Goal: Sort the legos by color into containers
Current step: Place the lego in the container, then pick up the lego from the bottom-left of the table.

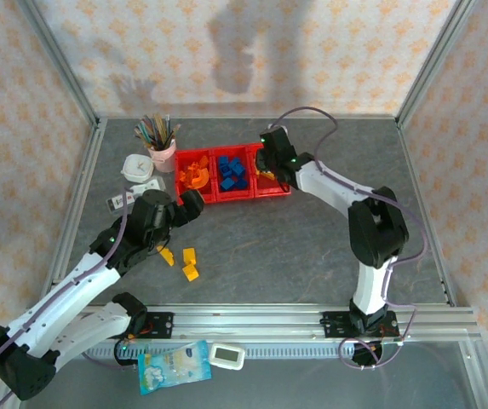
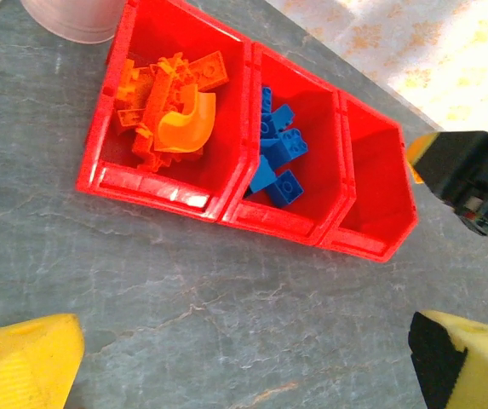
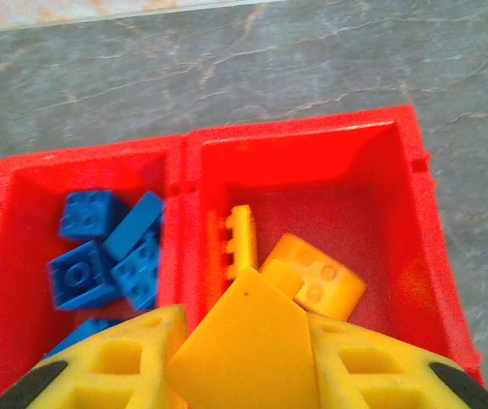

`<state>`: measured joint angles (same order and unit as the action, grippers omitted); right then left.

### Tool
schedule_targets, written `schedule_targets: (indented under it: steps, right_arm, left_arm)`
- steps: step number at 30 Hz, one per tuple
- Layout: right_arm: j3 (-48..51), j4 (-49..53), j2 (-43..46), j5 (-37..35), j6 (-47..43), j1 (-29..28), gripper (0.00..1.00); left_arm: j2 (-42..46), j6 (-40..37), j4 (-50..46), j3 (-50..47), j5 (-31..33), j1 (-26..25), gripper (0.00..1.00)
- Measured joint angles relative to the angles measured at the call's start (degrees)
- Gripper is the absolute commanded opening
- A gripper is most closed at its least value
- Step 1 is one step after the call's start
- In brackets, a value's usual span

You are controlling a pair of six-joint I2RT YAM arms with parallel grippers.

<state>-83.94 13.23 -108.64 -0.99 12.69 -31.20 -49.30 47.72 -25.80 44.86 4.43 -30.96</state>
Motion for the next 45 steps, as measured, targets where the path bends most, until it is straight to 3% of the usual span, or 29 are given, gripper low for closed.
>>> schedule_targets:
  steps: [4,9,17,24,32,37,45]
  right_arm:
    - [-4.26,1.18,-5.03,-1.03,-0.63,1.53,0.40]
    - [-8.09,2.45,-8.15,-1.40,-1.66,2.38,0.56]
    - [-5.62,2.58,-5.40,0.59,-1.90,1.01,0.61]
    - [2.62,2.10,3.48,1.64,-0.24,-11.04,0.68]
    - [6.49,1.60,4.74,2.47,4.66,-26.71,0.73]
    - [6.21,1.33,2.16,2.01,8.37,-32.65,0.77]
    - [1.68,2.36,-7.91,1.38,11.37,-37.18,0.80]
  left_arm:
    - [-0.57,-0.31,1.68,-0.02,-0.04,0.00,0.99]
    - [-0.57,-0.31,2.56,-0.02,-0.02,0.00,0.99]
    - [2.36,-0.26,1.46,-0.02,0.79,0.00,0.99]
    - [9.77,0.74,-5.44,-0.02,4.20,0.00,0.99]
    - [17.86,4.81,-15.87,-0.02,8.55,0.00,0.99]
    - [21.14,7.10,-21.14,0.00,10.84,0.00,0.99]
    - [22.51,9.29,-24.61,0.00,12.79,0.00,0.99]
